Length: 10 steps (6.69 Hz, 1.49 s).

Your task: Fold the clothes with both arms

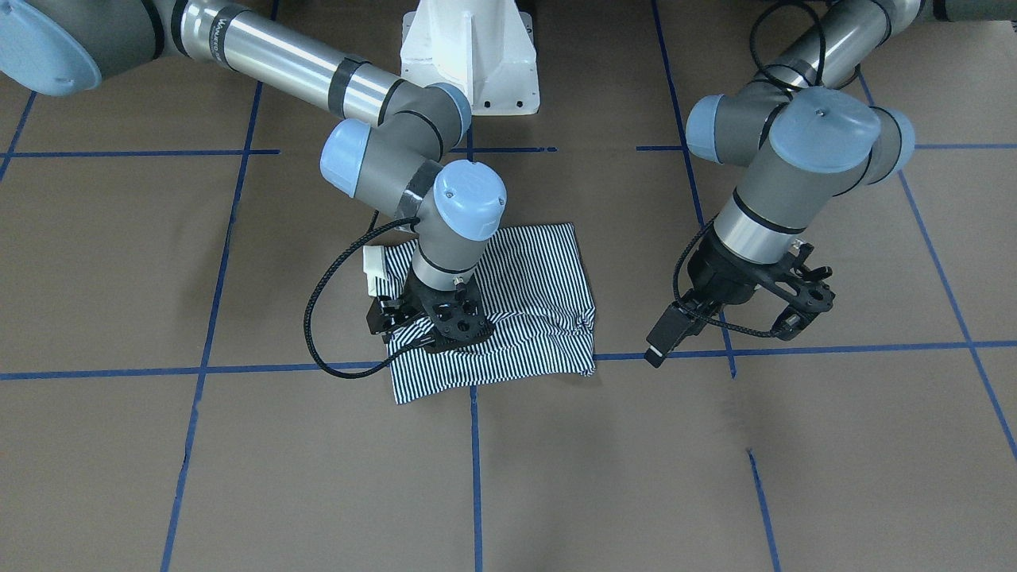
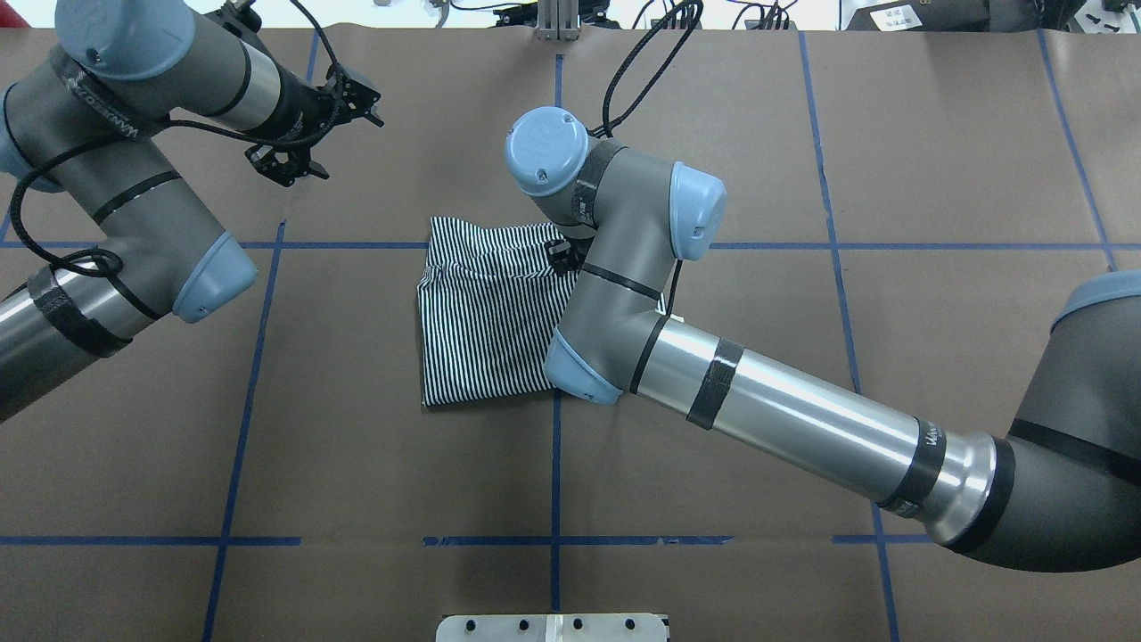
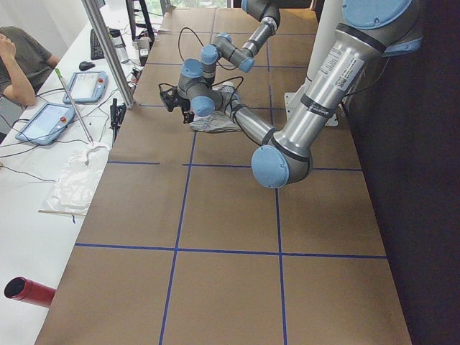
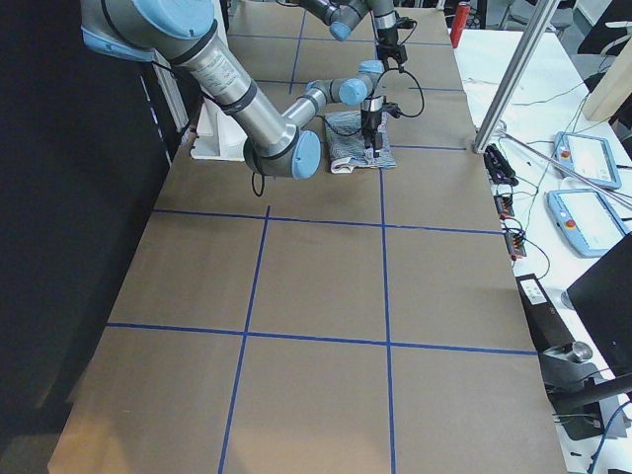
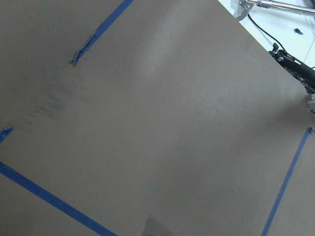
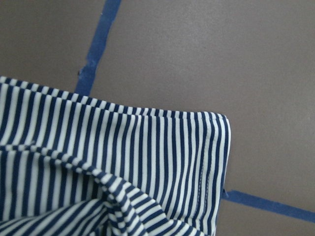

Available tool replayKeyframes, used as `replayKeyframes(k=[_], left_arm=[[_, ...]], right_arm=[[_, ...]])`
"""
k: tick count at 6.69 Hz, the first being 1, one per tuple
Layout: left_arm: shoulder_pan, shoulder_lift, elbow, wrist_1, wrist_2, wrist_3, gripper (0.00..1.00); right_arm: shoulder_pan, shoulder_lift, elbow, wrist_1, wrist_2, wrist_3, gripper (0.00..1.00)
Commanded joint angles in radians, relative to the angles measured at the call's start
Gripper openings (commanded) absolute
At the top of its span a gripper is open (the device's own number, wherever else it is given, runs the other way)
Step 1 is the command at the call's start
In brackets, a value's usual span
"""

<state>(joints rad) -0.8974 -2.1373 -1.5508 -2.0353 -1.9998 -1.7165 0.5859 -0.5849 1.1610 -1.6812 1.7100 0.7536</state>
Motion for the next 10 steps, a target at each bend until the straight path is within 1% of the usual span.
replayKeyframes(k=[1, 2, 3, 4, 5, 6, 7, 8, 9, 10], left_arm=[[0.000, -0.003, -0.002, 0.001, 0.000, 0.000, 1.00], [0.000, -0.003, -0.021, 0.009, 0.000, -0.005, 1.00], [0.000, -0.003, -0.046, 0.044, 0.001, -0.005, 1.00], [0.000, -0.003, -0.066, 0.065, 0.000, -0.005, 1.00], [-0.003, -0.001, -0.071, 0.067, 0.001, 0.000, 1.00], [-0.021, 0.002, -0.071, 0.064, 0.000, 0.014, 1.00], [-0.032, 0.028, -0.093, 0.067, 0.000, 0.132, 1.00], [-0.053, 0.090, -0.127, 0.067, -0.002, 0.262, 1.00], [-0.105, 0.126, -0.130, 0.069, -0.037, 0.441, 1.00], [-0.215, 0.170, -0.123, 0.084, -0.136, 0.644, 1.00]], right_arm=[[0.023, -0.004, -0.018, -0.002, -0.004, -0.026, 1.00], [0.044, -0.022, -0.035, 0.002, -0.032, -0.054, 1.00], [0.095, -0.029, -0.053, 0.003, -0.041, -0.112, 1.00], [0.148, -0.035, -0.061, 0.040, -0.041, -0.167, 1.00], [0.184, -0.064, -0.061, 0.119, -0.027, -0.189, 1.00], [0.225, -0.076, -0.044, 0.139, 0.044, -0.200, 1.00], [0.289, -0.128, 0.032, 0.140, 0.165, -0.203, 1.00], [0.361, -0.186, 0.105, 0.137, 0.266, -0.235, 1.00], [0.453, -0.246, 0.156, 0.137, 0.369, -0.297, 1.00], [0.548, -0.324, 0.216, 0.130, 0.473, -0.368, 1.00]])
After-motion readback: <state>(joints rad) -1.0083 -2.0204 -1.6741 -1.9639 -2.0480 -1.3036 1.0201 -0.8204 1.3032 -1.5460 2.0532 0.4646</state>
